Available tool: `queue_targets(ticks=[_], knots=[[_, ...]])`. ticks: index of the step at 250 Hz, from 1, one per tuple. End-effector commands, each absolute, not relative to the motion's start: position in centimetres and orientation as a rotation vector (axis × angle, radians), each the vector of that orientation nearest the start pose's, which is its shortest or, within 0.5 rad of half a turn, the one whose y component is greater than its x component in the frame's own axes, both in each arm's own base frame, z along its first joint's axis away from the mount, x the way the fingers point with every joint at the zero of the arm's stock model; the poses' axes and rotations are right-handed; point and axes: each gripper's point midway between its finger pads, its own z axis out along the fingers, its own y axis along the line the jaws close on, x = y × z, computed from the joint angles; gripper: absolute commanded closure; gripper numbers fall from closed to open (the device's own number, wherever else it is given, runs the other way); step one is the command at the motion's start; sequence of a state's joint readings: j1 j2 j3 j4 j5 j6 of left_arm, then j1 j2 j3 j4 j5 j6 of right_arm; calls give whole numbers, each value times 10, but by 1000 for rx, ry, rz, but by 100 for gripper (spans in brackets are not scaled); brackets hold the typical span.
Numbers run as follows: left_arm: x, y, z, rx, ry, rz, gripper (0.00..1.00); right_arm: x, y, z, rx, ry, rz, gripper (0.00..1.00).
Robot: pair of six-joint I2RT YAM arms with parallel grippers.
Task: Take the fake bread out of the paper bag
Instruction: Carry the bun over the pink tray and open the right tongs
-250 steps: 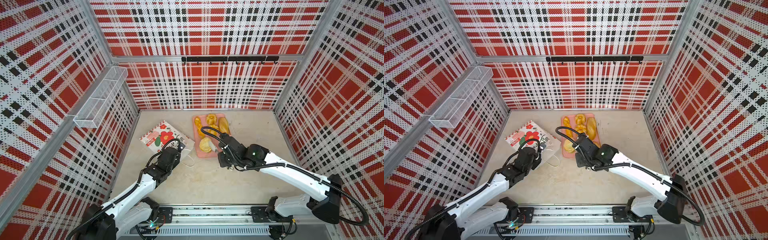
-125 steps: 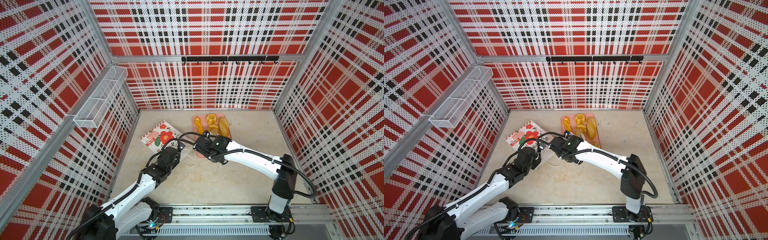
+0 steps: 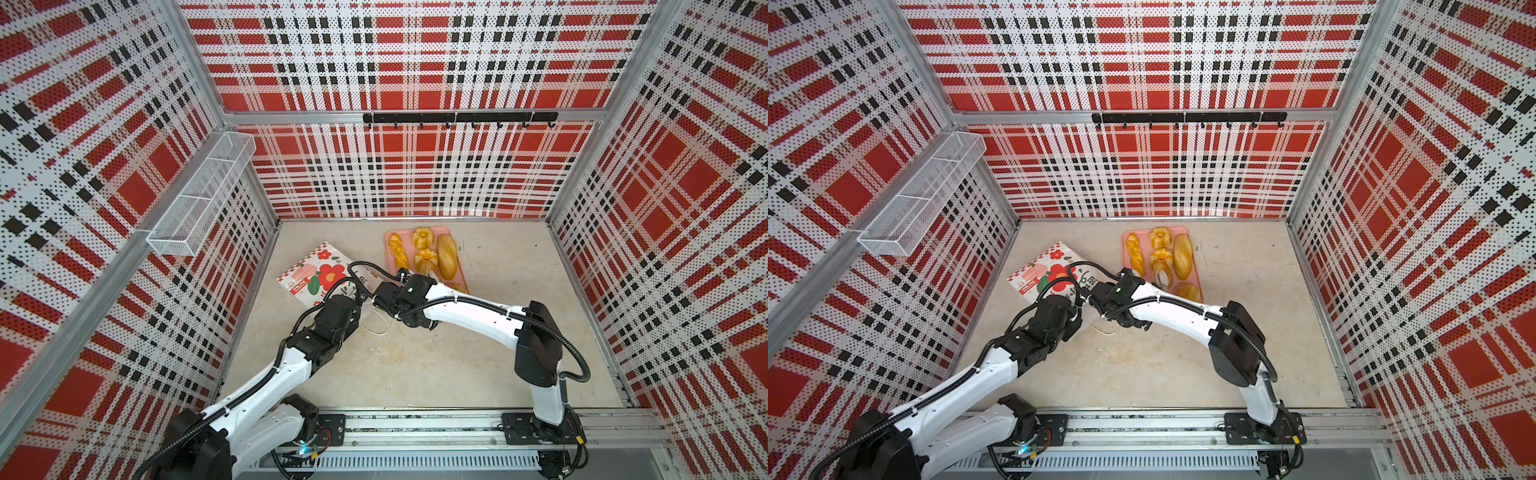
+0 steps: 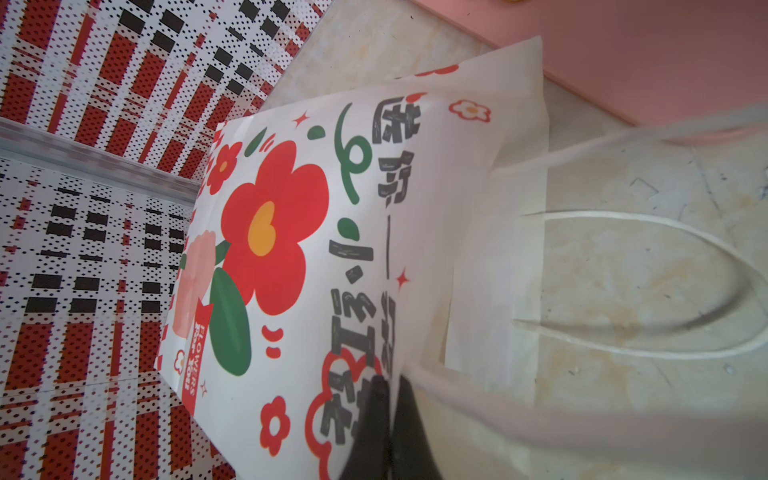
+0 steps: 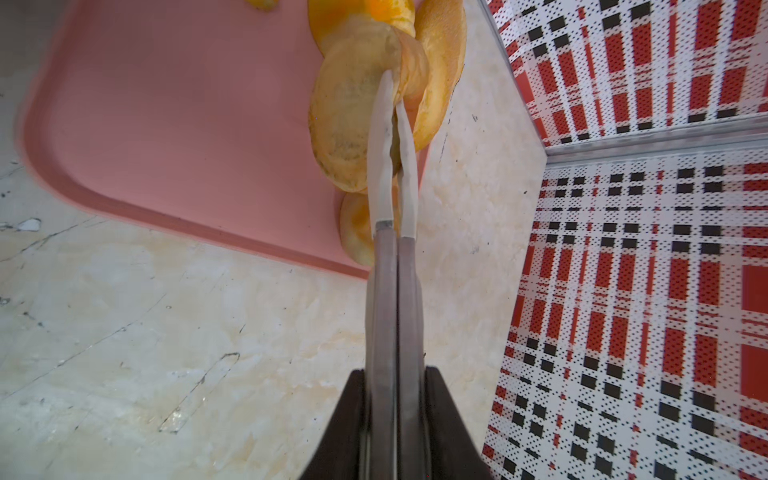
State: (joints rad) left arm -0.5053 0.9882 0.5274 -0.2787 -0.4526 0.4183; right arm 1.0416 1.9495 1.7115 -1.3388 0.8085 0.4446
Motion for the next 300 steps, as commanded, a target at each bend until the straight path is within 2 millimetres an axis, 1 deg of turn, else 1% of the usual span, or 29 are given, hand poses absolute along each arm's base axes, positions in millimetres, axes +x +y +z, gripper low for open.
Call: queue_targets(ticks=[1,17,31,50,76,94,123,137,154,181,201,231,252,272,300], knots=[[287,-77,124,782,2136,433,100,294,249,187,-624,2415,-564,100],[286,-77,123,790,2147,430,100,296,241,196,-587,2421,-480,100],[285,-78,123,803,2154,426,100,299,234,204,-575,2417,-466,100],[283,-77,125,814,2160,431,100,304,223,209,-573,2412,-504,100],[276,-72,129,817,2174,440,100,308,220,210,-614,2400,-575,100],[269,-70,134,807,2179,427,100,311,222,207,-645,2391,-616,100],[253,-64,138,786,2198,395,100,317,226,198,-693,2381,-673,100],[249,-70,145,780,2176,315,100,320,227,195,-713,2369,-717,100],[247,-72,154,771,2156,295,100,323,229,193,-735,2359,-772,100],[243,-76,155,802,2151,271,100,326,235,185,-774,2353,-855,100],[242,-78,153,818,2143,268,100,326,243,178,-806,2355,-892,100],[241,-78,148,827,2146,272,100,323,268,167,-848,2365,-852,100],[240,-79,146,831,2145,268,100,319,283,160,-860,2396,-785,85],[241,-79,145,832,2142,272,100,315,293,157,-846,2439,-696,74],[241,-79,144,833,2141,270,100,308,304,156,-822,2493,-541,65]])
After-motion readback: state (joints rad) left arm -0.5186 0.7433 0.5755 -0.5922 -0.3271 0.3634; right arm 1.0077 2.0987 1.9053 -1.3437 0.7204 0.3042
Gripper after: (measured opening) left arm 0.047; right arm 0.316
